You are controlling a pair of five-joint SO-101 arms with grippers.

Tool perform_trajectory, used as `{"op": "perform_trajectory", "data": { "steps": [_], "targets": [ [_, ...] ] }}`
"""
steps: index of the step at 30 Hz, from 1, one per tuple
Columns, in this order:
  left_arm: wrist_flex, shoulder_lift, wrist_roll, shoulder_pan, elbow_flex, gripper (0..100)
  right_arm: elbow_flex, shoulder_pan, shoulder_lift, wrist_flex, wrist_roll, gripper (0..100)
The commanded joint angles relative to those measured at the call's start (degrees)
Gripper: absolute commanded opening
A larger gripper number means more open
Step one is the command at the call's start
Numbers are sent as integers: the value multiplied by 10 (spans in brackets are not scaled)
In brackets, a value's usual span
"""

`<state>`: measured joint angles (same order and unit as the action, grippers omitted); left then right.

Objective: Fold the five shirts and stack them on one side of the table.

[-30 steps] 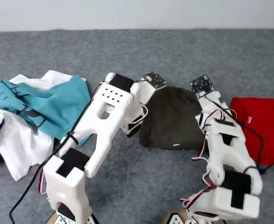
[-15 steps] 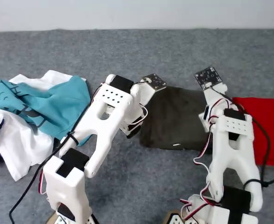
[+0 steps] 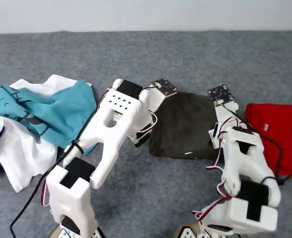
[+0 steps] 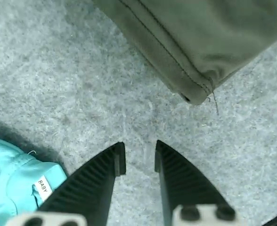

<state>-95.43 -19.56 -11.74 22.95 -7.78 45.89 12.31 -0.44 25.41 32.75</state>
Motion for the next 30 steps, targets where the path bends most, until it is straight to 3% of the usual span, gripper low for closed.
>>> {"op": "perform_trajectory", "data": {
  "steps": [1, 4, 10, 13, 30],
  "targets": [
    [5, 33, -6, 3, -2, 115, -21, -14, 22, -7, -4, 258],
    [4, 33, -6, 2, -2, 115, -35, -24, 27, 10, -3, 228],
    [4, 33, -6, 0, -2, 115, -36, -30, 22, 10, -2, 2],
    [4, 34, -6, 0, -2, 115, -36, -28, 22, 10, -2, 35],
    [4, 38, -6, 3, -2, 115, -98, -28, -130, -26, -2, 9]
  ]
}}
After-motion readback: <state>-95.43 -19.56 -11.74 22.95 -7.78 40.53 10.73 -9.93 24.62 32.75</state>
